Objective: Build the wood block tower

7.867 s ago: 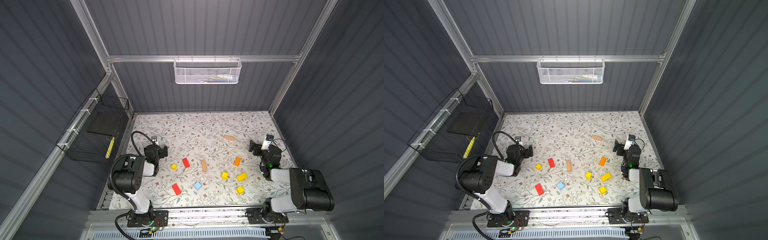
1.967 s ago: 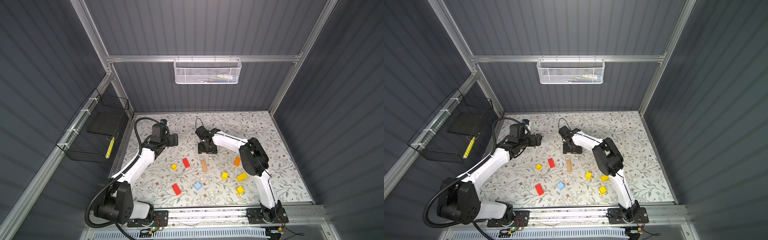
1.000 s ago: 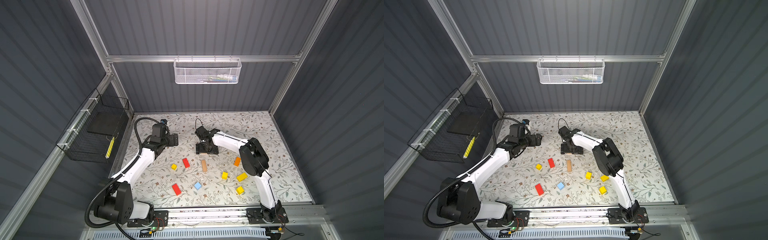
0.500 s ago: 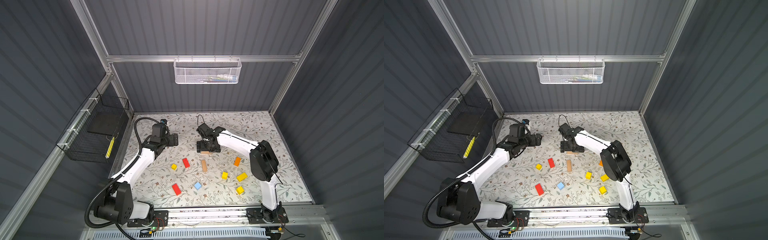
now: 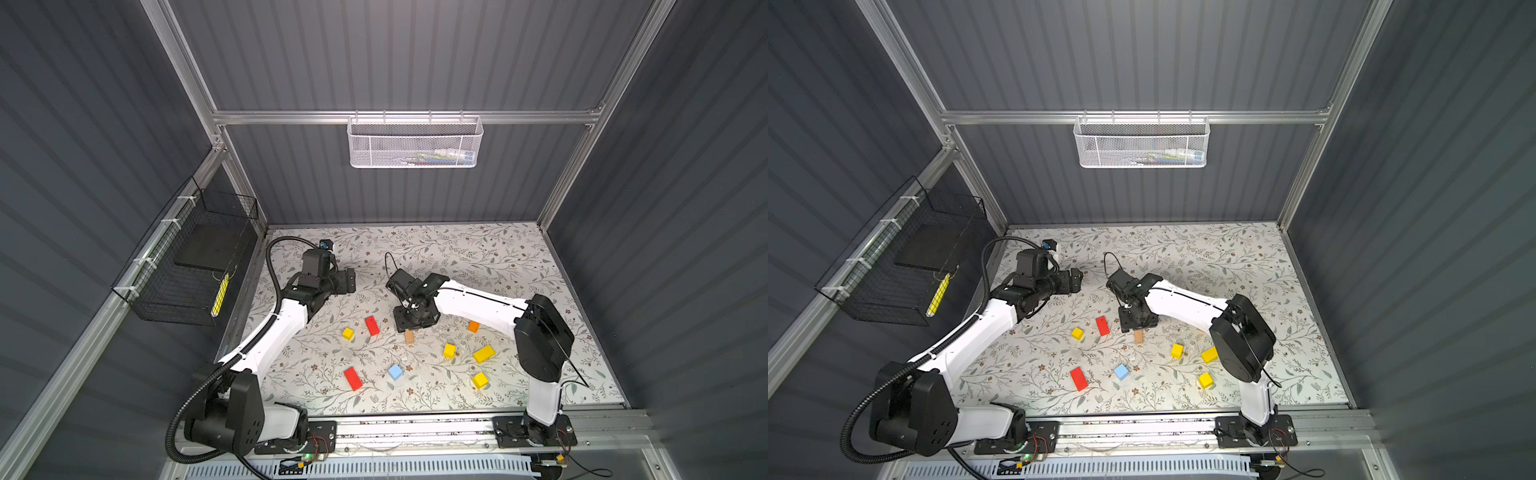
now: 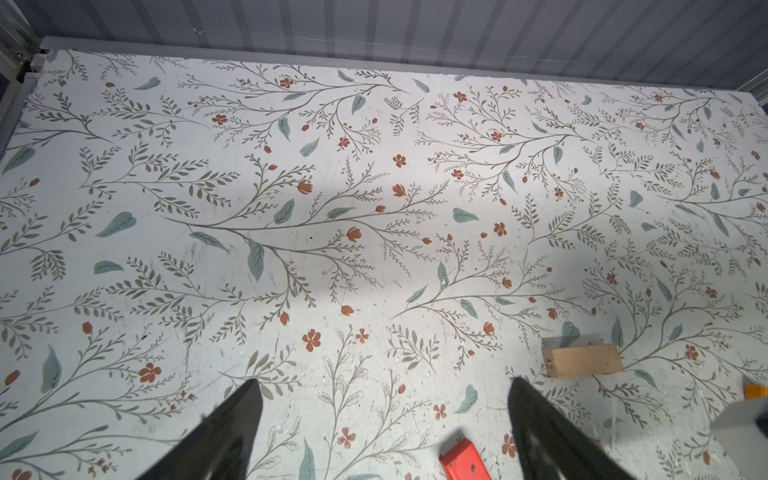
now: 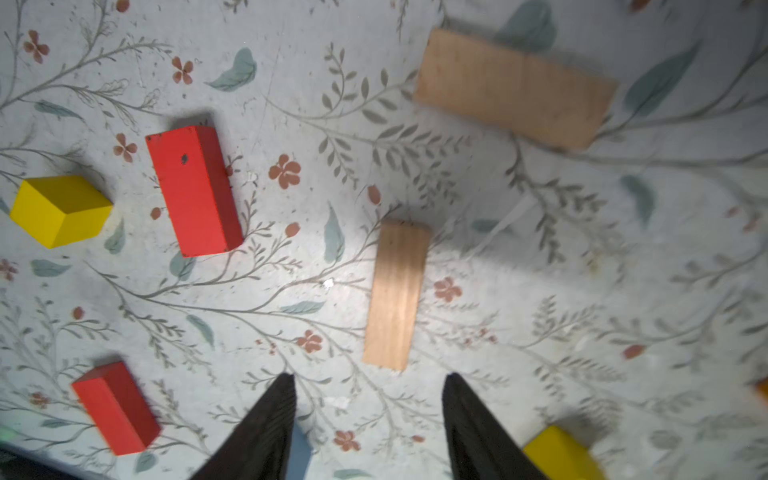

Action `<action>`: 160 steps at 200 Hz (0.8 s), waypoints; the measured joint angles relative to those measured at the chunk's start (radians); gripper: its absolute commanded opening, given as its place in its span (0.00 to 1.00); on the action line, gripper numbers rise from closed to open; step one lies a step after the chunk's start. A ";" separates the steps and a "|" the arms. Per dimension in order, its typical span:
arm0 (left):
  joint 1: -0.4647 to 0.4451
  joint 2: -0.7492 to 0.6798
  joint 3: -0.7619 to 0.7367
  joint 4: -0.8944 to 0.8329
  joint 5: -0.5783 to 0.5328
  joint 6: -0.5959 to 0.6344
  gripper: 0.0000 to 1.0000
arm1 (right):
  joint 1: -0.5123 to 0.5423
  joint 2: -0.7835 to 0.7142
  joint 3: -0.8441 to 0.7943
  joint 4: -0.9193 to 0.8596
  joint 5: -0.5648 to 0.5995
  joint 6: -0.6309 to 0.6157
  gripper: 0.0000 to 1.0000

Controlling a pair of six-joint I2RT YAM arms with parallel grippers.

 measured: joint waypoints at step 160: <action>-0.008 -0.014 -0.013 -0.005 0.004 -0.023 0.91 | 0.022 0.107 -0.037 0.061 -0.154 -0.021 0.02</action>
